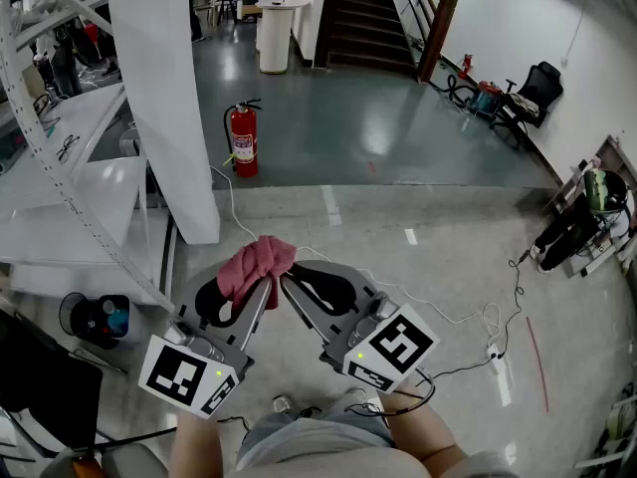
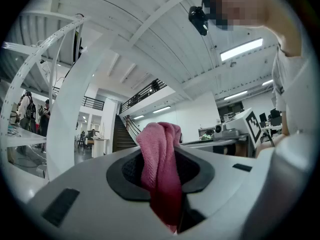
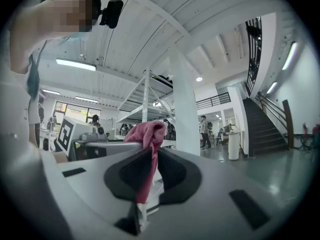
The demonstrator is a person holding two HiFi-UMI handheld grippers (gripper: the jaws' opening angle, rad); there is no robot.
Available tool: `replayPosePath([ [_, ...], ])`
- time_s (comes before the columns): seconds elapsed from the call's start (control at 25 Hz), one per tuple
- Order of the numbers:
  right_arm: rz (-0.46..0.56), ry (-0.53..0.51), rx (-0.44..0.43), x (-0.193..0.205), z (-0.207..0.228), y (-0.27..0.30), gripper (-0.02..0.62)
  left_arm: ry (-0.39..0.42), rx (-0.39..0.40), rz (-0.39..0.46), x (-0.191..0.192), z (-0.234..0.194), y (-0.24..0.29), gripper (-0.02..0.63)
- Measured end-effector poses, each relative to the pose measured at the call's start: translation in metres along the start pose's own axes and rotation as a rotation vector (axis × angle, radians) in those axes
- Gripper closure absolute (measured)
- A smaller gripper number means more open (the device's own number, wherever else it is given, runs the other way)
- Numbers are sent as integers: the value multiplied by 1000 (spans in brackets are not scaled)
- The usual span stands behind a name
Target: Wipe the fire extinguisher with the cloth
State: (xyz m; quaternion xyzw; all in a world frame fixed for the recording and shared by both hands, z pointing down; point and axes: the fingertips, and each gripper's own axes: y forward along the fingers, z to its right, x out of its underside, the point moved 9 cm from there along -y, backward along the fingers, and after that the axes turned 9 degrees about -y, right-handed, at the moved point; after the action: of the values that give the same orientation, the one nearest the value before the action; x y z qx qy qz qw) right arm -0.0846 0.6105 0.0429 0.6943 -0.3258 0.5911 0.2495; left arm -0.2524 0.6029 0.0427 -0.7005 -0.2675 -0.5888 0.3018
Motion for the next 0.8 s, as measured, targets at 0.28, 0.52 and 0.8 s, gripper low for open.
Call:
replayPosePath([
  [0.28, -1, 2, -12, 0, -8, 6, 551, -8, -11, 8, -1, -6, -8, 489],
  [0.52, -4, 1, -14, 1, -13, 12, 551, -16, -19, 9, 1, -13, -13, 489],
  [0.8, -13, -4, -15, 2, -15, 16, 550, -25, -18, 18, 1, -18, -14, 489],
])
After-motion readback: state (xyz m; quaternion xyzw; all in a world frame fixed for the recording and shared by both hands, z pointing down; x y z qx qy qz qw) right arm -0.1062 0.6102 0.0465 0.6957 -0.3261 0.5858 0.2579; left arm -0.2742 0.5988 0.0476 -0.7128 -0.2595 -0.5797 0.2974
